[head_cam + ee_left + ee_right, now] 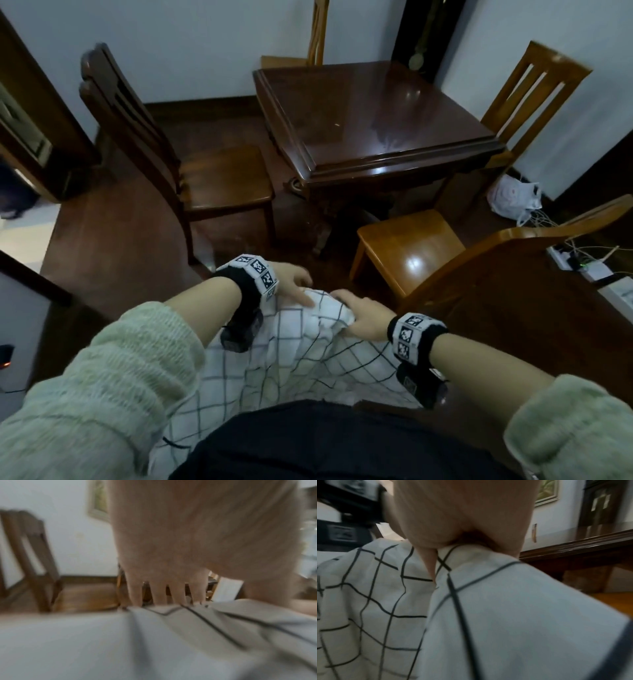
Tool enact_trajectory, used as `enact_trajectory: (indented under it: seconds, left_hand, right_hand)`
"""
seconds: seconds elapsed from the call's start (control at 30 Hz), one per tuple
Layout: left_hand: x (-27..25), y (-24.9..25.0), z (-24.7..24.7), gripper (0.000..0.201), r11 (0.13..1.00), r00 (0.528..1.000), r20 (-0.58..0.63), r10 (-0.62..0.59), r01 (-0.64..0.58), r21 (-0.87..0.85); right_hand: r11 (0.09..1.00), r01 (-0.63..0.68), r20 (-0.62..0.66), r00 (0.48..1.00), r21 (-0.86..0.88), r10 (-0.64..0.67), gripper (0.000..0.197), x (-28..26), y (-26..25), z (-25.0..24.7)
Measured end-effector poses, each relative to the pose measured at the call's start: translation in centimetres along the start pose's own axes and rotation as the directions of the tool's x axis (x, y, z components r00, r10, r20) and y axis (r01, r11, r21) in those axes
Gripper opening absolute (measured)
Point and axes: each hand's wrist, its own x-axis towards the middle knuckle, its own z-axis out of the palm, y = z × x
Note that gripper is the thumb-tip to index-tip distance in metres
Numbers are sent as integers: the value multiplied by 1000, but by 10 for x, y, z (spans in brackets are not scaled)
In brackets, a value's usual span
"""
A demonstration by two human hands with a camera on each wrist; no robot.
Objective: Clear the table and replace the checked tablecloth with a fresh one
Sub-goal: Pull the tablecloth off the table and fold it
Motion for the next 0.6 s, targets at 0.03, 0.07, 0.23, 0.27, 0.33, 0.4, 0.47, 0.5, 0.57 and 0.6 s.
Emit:
enact_trajectory:
  seconds: [0.03,0.07,0.23,0.27,0.33,0.4,0.47,0.5,0.57,0.6]
  left_hand:
    - [0,-2,-2,64,997,982,-177,61,-50,67]
    - [0,-6,-5,62,993,940,-325,102,-76,92]
    - [6,-26,-9,60,991,865,-490,106,-132,-19]
    - [9,-28,-6,62,992,874,-474,108,-129,-12]
    - [16,-29,3,67,993,904,-415,101,-115,-9]
    - [23,-26,10,78,985,922,-375,93,-142,-103]
    - [25,-17,17,94,923,907,-406,108,-243,-297]
    - [26,-14,19,101,867,877,-469,109,-315,-387]
    - [27,-8,19,104,754,831,-555,27,-382,-535]
    - [27,-7,18,104,711,833,-553,-35,-368,-599]
  right_hand:
    - [996,-64,-23,998,53,66,80,0,8,-5]
    - [984,-141,-46,988,111,146,86,2,20,-8]
    - [834,-204,-128,943,512,309,53,3,52,-11]
    - [790,-195,-127,937,582,326,46,1,52,-12]
    - [720,-163,-127,935,675,330,50,1,49,-15]
    - [680,-84,-167,941,728,295,52,4,43,-18]
    - [629,-5,-210,940,778,268,51,4,34,-23]
    - [587,28,-223,939,809,262,49,6,29,-27]
    - [472,67,-223,932,879,284,42,9,22,-35]
    - [403,82,-218,927,912,305,38,11,19,-39]
